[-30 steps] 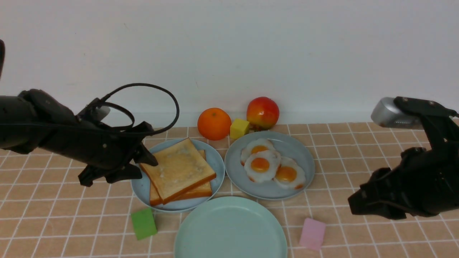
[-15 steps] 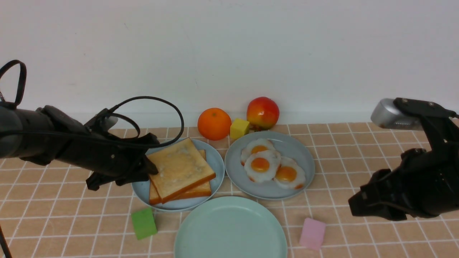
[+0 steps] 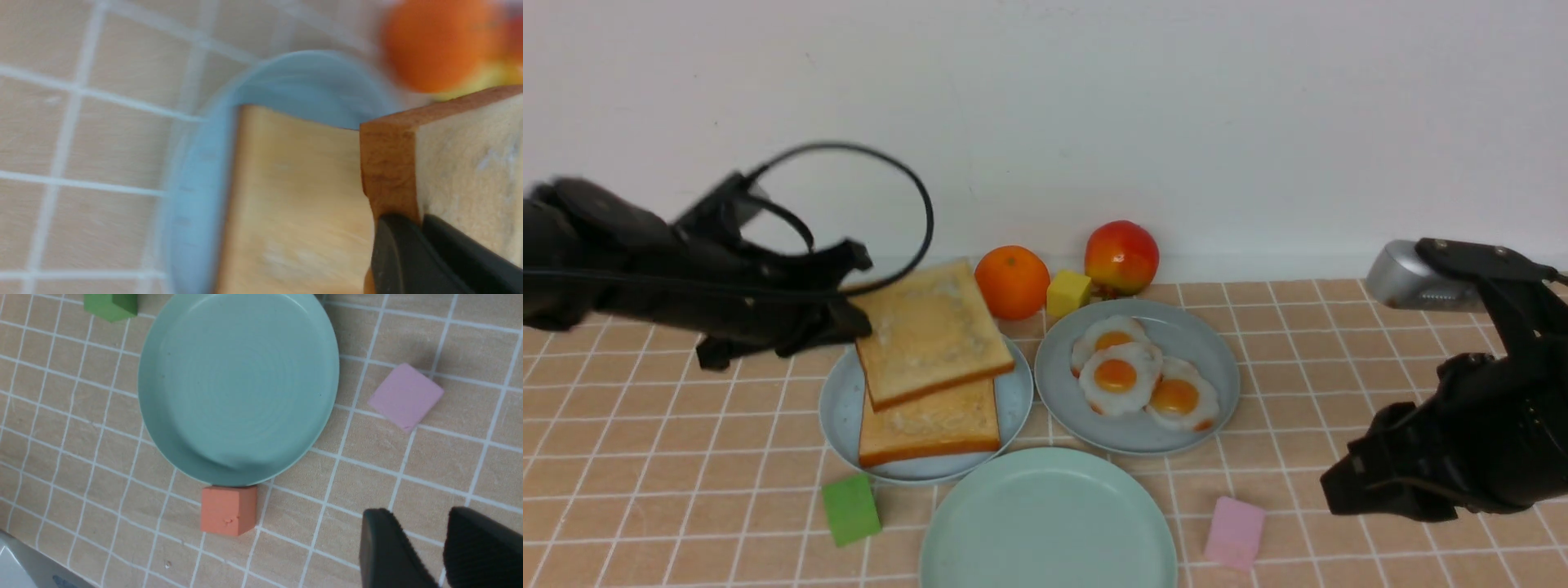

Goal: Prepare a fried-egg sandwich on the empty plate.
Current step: Use the left arm to put a slice of bread into the empty plate in the middle

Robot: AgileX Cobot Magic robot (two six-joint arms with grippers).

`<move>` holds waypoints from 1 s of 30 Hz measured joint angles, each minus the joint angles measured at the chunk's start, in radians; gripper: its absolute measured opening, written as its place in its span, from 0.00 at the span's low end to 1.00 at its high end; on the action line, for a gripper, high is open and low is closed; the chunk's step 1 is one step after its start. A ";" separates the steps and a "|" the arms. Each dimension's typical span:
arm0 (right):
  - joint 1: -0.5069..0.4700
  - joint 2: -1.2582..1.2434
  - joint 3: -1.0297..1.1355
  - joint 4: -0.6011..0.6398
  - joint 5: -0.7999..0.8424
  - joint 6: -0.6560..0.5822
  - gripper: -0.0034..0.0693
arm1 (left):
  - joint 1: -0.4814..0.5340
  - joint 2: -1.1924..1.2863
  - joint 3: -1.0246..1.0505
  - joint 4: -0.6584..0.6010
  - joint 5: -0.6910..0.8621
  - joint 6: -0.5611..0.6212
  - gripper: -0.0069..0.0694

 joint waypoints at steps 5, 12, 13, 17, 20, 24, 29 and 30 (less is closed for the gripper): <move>0.000 0.000 0.000 0.000 0.001 0.000 0.38 | -0.069 -0.124 0.030 0.005 0.146 0.052 0.10; 0.000 0.000 0.000 0.000 0.001 0.000 0.38 | -0.284 -0.107 0.228 -0.012 0.027 0.069 0.10; 0.000 0.000 0.000 0.000 0.001 0.000 0.38 | -0.284 -0.105 0.233 -0.012 0.027 0.069 0.10; 0.000 0.000 0.000 0.000 0.001 0.000 0.38 | -0.345 -0.048 0.283 -0.046 -0.102 0.065 0.11; 0.000 0.000 0.000 0.000 0.000 0.000 0.38 | -0.352 -0.008 0.283 -0.076 -0.138 0.058 0.15; 0.000 0.000 0.000 0.001 -0.003 0.000 0.38 | -0.353 0.013 0.283 -0.079 -0.148 0.058 0.25; 0.000 0.002 -0.009 -0.002 -0.002 0.000 0.38 | -0.353 -0.018 0.281 -0.042 -0.129 0.055 0.47; 0.000 0.004 -0.013 -0.005 0.000 0.000 0.38 | -0.353 -0.024 0.280 -0.035 -0.126 0.054 0.49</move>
